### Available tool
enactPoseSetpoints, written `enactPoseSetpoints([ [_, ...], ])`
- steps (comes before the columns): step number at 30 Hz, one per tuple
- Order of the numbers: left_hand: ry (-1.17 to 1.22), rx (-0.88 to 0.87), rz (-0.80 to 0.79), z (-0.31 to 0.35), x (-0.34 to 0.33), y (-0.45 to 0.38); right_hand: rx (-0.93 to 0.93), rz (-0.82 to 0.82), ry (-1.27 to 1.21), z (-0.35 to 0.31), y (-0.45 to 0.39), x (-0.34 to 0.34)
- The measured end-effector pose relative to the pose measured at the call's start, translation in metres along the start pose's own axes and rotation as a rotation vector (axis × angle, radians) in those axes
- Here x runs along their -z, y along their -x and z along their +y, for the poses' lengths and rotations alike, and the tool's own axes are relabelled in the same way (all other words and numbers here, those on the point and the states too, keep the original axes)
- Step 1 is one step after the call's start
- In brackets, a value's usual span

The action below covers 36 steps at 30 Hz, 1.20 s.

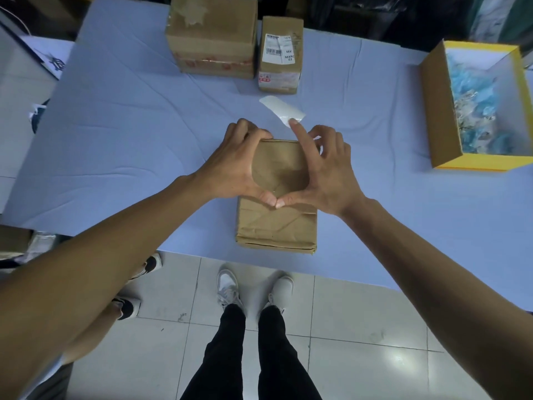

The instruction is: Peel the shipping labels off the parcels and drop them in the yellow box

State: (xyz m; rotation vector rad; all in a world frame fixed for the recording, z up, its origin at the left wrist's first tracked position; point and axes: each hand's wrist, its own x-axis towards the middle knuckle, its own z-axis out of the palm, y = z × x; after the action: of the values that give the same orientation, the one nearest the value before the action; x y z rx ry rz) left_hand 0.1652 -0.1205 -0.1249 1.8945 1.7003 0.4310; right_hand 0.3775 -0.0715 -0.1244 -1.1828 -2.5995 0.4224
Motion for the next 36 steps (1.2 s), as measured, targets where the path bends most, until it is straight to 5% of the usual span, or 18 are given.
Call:
enactPoseSetpoints([
  [14, 0.259, 0.042, 0.245, -0.016, 0.003, -0.044, 0.034, 0.028, -0.024, 0.023, -0.049, -0.006],
  [17, 0.15, 0.092, 0.312, -0.011, -0.001, -0.041, -0.019, -0.043, 0.013, 0.017, -0.046, -0.003],
  [23, -0.085, 0.247, 0.109, 0.027, 0.029, -0.025, -0.26, -0.322, 0.048, -0.024, -0.052, 0.044],
  [30, 0.032, 0.135, 0.411, 0.076, 0.107, 0.005, -0.29, -0.099, -0.228, -0.069, -0.067, 0.118],
  [36, 0.178, 0.086, 0.274, 0.092, 0.137, 0.021, -0.226, -0.157, -0.291, -0.084, -0.068, 0.154],
])
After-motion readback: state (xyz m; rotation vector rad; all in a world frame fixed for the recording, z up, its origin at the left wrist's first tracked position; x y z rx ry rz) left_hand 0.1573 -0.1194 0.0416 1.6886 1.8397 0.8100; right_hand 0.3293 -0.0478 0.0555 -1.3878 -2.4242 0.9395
